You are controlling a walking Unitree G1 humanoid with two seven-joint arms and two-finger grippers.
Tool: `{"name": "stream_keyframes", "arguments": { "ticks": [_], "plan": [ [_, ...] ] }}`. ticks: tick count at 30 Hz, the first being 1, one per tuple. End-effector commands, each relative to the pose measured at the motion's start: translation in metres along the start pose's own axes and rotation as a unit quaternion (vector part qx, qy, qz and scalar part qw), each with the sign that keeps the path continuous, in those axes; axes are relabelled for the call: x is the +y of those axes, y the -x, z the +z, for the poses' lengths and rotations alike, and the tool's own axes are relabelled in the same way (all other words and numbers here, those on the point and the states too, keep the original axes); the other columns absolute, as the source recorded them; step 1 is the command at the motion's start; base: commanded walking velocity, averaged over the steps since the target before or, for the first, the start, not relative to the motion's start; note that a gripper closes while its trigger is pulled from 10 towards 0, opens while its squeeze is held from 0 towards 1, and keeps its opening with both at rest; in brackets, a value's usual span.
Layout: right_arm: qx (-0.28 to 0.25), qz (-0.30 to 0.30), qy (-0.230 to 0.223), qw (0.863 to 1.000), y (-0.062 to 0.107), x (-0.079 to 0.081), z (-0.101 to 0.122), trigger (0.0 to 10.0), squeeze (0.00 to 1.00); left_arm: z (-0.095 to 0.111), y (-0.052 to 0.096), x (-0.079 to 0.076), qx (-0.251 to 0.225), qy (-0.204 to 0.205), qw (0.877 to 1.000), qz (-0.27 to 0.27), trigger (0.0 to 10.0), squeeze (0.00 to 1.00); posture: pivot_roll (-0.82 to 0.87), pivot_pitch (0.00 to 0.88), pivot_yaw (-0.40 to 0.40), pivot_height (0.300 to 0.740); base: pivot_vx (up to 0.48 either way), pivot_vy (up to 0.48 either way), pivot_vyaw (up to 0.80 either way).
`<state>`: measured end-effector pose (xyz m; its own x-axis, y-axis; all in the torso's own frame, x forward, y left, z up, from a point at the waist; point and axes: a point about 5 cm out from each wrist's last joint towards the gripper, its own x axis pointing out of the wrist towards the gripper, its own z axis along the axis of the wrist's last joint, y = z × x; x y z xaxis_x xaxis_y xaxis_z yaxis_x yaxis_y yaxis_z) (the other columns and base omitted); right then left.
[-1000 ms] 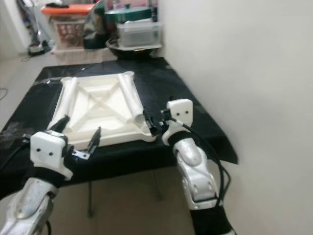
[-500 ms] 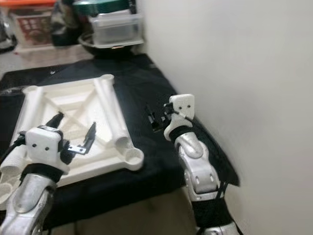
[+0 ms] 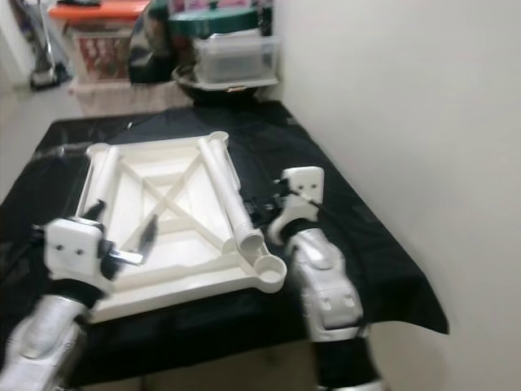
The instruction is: Building children table
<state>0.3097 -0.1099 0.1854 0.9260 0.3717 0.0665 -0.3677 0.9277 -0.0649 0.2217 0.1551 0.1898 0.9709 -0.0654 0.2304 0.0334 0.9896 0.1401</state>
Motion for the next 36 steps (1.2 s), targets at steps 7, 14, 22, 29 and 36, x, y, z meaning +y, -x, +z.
{"name": "stream_keyframes", "arguments": {
  "ticks": [7, 14, 22, 29, 36],
  "plan": [
    [0.053, -0.014, 0.009, 0.998, 0.002, -0.013, -0.014, 10.0, 0.0, -0.006, 0.002, -0.002, 0.016, -0.003, 1.0, -0.001, 10.0, 0.0, 0.01, 0.0, -0.021, 0.74, 0.0, 0.0, 0.0],
    [0.1, -0.012, 0.002, 0.995, -0.003, -0.022, -0.03, 10.0, 0.0, -0.011, 0.001, -0.001, 0.03, -0.009, 1.0, 0.001, 10.0, 0.0, 0.0, 0.0, -0.014, 0.74, 0.0, 0.0, 0.0],
    [0.142, 0.003, -0.004, 0.99, -0.015, -0.029, -0.051, 10.0, 0.0, -0.014, 0.001, 0.0, 0.035, -0.01, 0.999, 0.005, 10.0, 0.0, 0.02, 0.0, -0.026, 0.74, 0.0, 0.0, 0.0],
    [0.183, -0.003, -0.032, 0.983, -0.023, -0.034, -0.071, 10.0, 0.0, -0.014, 0.002, -0.001, 0.037, -0.009, 0.999, 0.013, 10.0, 0.0, 0.04, 0.0, -0.038, 0.74, 0.0, 0.0, 0.0],
    [0.216, -0.013, -0.048, 0.975, -0.021, -0.038, -0.086, 10.0, 0.0, -0.014, 0.002, 0.001, 0.038, -0.012, 0.999, 0.015, 10.0, 0.0, 0.04, 0.0, -0.04, 0.74, 0.0, 0.0, 0.0]
  ]
}}
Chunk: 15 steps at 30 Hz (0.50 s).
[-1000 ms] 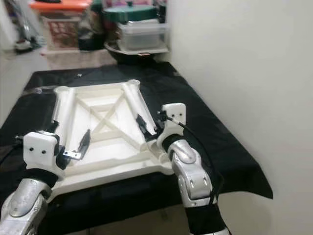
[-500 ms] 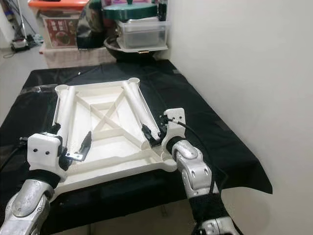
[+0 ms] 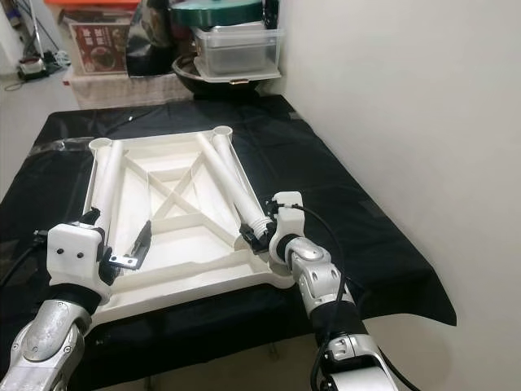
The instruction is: Building children table
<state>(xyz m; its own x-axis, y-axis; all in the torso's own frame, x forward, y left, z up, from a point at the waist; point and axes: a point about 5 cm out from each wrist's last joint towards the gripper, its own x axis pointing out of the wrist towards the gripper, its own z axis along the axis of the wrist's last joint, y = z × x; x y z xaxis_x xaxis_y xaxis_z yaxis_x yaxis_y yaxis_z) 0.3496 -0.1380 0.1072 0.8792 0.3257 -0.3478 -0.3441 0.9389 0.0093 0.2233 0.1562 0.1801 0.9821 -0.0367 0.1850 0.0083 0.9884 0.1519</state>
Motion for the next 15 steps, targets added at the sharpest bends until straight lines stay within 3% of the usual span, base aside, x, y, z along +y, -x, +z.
{"name": "stream_keyframes", "arguments": {
  "ticks": [1, 2, 3, 4, 6, 7, 15],
  "plan": [
    [0.015, -0.001, -0.016, 1.0, -0.001, -0.003, -0.007, 10.0, 0.0, -0.004, 0.0, 0.001, 0.012, -0.005, 1.0, 0.004, 10.0, 0.0, 0.04, 0.0, -0.04, 0.74, 0.0, 0.0, 0.0],
    [0.015, -0.001, -0.016, 1.0, -0.001, -0.003, -0.007, 10.0, 0.0, -0.004, 0.0, 0.001, 0.012, -0.005, 1.0, 0.004, 10.0, 0.0, 0.04, 0.0, -0.04, 0.74, 0.0, 0.0, 0.0],
    [0.017, 0.0, -0.023, 1.0, -0.001, -0.003, -0.009, 6.8, 0.0, -0.004, 0.0, 0.002, 0.012, -0.006, 1.0, 0.004, 10.0, 0.0, 0.04, 0.0, -0.038, 0.74, 0.0, 0.0, 0.0],
    [0.008, 0.001, -0.028, 1.0, -0.001, -0.004, -0.007, 1.6, 0.0, -0.003, 0.0, 0.002, 0.011, -0.006, 1.0, 0.005, 10.0, 0.0, 0.04, 0.0, -0.038, 0.74, 0.0, 0.0, 0.0],
    [0.0, 0.002, -0.03, 1.0, -0.001, -0.004, -0.005, 1.6, 0.0, -0.003, 0.0, 0.002, 0.01, -0.006, 1.0, 0.005, 10.0, 0.0, 0.04, 0.0, -0.038, 0.74, 0.0, 0.0, 0.0],
    [-0.011, 0.002, -0.032, 0.999, -0.001, -0.004, -0.002, 0.0, 0.0, -0.003, -0.001, 0.002, 0.009, -0.006, 1.0, 0.005, 10.0, 0.0, 0.03, 0.0, -0.036, 0.74, 0.0, 0.0, 0.0],
    [-0.087, 0.044, -0.029, 0.995, 0.002, 0.008, 0.013, 0.0, 0.0, -0.003, -0.002, 0.001, 0.007, -0.008, 1.0, -0.001, 10.0, 0.0, 0.03, 0.0, -0.029, 0.74, 0.0, 0.0, 0.0]
  ]
}}
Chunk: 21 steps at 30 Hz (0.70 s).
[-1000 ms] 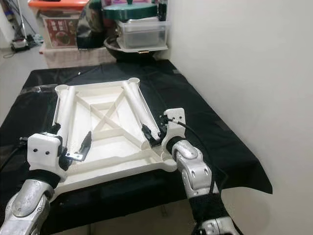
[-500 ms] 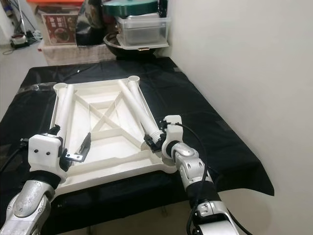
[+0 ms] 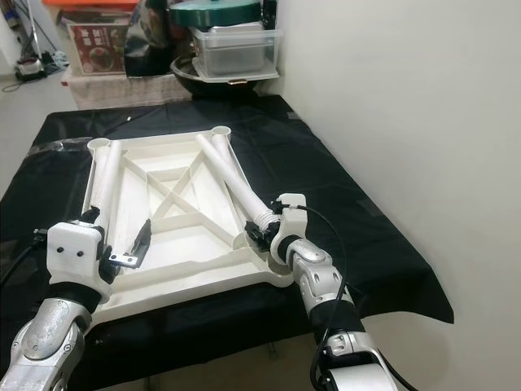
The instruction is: Building children table
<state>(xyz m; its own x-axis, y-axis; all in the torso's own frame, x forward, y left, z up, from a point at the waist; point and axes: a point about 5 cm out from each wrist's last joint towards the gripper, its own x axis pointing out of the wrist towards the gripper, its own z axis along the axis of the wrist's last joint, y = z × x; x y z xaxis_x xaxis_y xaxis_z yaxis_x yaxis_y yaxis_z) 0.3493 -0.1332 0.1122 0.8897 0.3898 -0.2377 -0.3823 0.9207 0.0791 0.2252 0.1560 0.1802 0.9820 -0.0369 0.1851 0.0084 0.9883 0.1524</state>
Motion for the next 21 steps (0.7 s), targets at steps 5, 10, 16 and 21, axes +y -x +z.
{"name": "stream_keyframes", "arguments": {
  "ticks": [5, 10, 16, 21],
  "plan": [
    [-0.061, 0.042, -0.002, 0.997, 0.004, 0.011, 0.016, 0.0, 0.0, -0.004, 0.0, 0.001, 0.01, -0.008, 1.0, -0.005, 10.0, 0.0, 0.03, 0.0, -0.028, 0.74, 0.0, 0.0, 0.0],
    [-0.132, 0.094, -0.056, 0.985, 0.011, 0.014, 0.045, 0.0, 0.0, -0.013, -0.003, -0.002, 0.04, 0.108, 0.993, -0.033, 10.0, 0.0, 0.01, 0.0, -0.019, 0.74, 0.0, 0.0, 0.0],
    [-0.211, 0.183, -0.206, 0.938, 0.02, 0.01, 0.082, 0.0, 0.0, -0.007, -0.02, -0.006, 0.015, 0.386, 0.92, -0.067, 10.0, 0.0, 0.0, 0.0, -0.018, 0.74, 0.0, 0.0, 0.0],
    [-0.204, 0.226, -0.213, 0.928, 0.022, 0.018, 0.077, 0.0, 0.0, -0.008, -0.026, -0.005, 0.013, 0.431, 0.898, -0.086, 10.0, 0.0, -0.01, 0.0, -0.008, 0.74, 0.0, 0.0, 0.0]
  ]
}}
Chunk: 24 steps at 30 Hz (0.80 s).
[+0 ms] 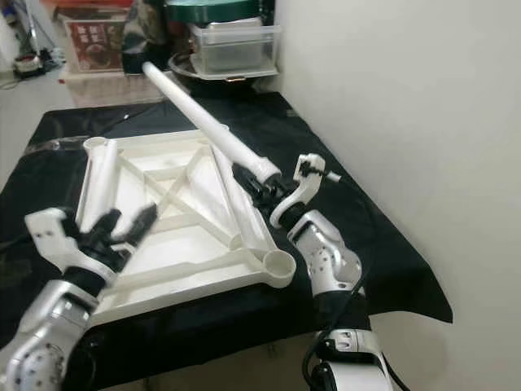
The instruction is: Building children table
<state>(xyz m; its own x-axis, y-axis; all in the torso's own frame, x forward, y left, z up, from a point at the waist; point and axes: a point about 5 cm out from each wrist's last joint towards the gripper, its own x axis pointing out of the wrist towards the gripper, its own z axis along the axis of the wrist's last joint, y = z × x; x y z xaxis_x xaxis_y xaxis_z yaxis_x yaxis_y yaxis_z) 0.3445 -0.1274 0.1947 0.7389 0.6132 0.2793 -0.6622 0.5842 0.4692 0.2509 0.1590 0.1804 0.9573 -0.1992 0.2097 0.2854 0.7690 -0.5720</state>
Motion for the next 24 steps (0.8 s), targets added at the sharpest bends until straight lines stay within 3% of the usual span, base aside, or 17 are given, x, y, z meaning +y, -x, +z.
{"name": "stream_keyframes", "arguments": {
  "ticks": [1, 3, 5, 8, 10, 15, 17, 19, 24],
  "plan": [
    [0.003, 0.019, -0.019, 1.0, 0.001, 0.005, -0.006, 0.0, 0.0, -0.008, -0.004, -0.001, 0.004, 0.052, 0.999, -0.007, 10.0, 0.0, -0.01, 0.0, -0.009, 0.74, 0.0, 0.0, 0.0],
    [0.002, 0.019, -0.027, 0.999, 0.002, 0.006, -0.008, 0.0, 0.0, -0.008, -0.006, 0.0, 0.003, 0.062, 0.998, -0.01, 10.0, 0.0, -0.01, 0.0, -0.011, 0.74, 0.0, 0.0, 0.0],
    [-0.007, 0.039, -0.07, 0.997, 0.006, 0.01, -0.008, 0.0, 0.0, -0.005, -0.012, 0.0, -0.019, 0.139, 0.99, -0.024, 10.0, 0.0, -0.02, 0.0, -0.013, 0.74, 0.0, 0.0, 0.0],
    [-0.008, 0.053, -0.087, 0.995, 0.008, 0.013, -0.009, 0.0, 0.0, -0.004, -0.014, -0.001, -0.028, 0.175, 0.984, -0.035, 10.0, 0.0, -0.02, 0.0, -0.013, 0.74, 0.0, 0.0, 0.0],
    [0.01, 0.099, -0.107, 0.989, 0.013, 0.023, -0.012, 0.0, 0.0, -0.003, -0.02, -0.006, -0.028, 0.251, 0.964, -0.083, 10.0, 0.0, -0.03, 0.0, -0.015, 0.74, 0.0, 0.0, 0.0],
    [0.018, 0.114, -0.115, 0.987, 0.015, 0.026, -0.013, 0.0, 0.0, -0.003, -0.022, -0.008, -0.024, 0.275, 0.956, -0.101, 10.0, 0.0, -0.03, 0.0, -0.015, 0.74, 0.0, 0.0, 0.0],
    [0.04, 0.166, -0.135, 0.976, 0.022, 0.037, -0.014, 0.0, 0.0, -0.007, -0.023, -0.009, -0.007, 0.315, 0.939, -0.139, 10.0, 0.0, -0.04, 0.0, -0.011, 0.74, 0.0, 0.0, 0.0],
    [0.068, 0.216, -0.152, 0.962, 0.03, 0.049, -0.019, 0.0, 0.0, -0.007, -0.022, -0.007, -0.007, 0.332, 0.931, -0.153, 10.0, 0.0, -0.04, 0.0, -0.011, 0.74, 0.0, 0.0, 0.0],
    [0.095, 0.248, -0.169, 0.949, 0.039, 0.059, -0.025, 0.0, 0.0, -0.002, -0.023, -0.005, -0.016, 0.333, 0.93, -0.156, 10.0, 0.0, -0.04, 0.0, -0.016, 0.74, 0.0, 0.0, 0.0]
  ]
}}
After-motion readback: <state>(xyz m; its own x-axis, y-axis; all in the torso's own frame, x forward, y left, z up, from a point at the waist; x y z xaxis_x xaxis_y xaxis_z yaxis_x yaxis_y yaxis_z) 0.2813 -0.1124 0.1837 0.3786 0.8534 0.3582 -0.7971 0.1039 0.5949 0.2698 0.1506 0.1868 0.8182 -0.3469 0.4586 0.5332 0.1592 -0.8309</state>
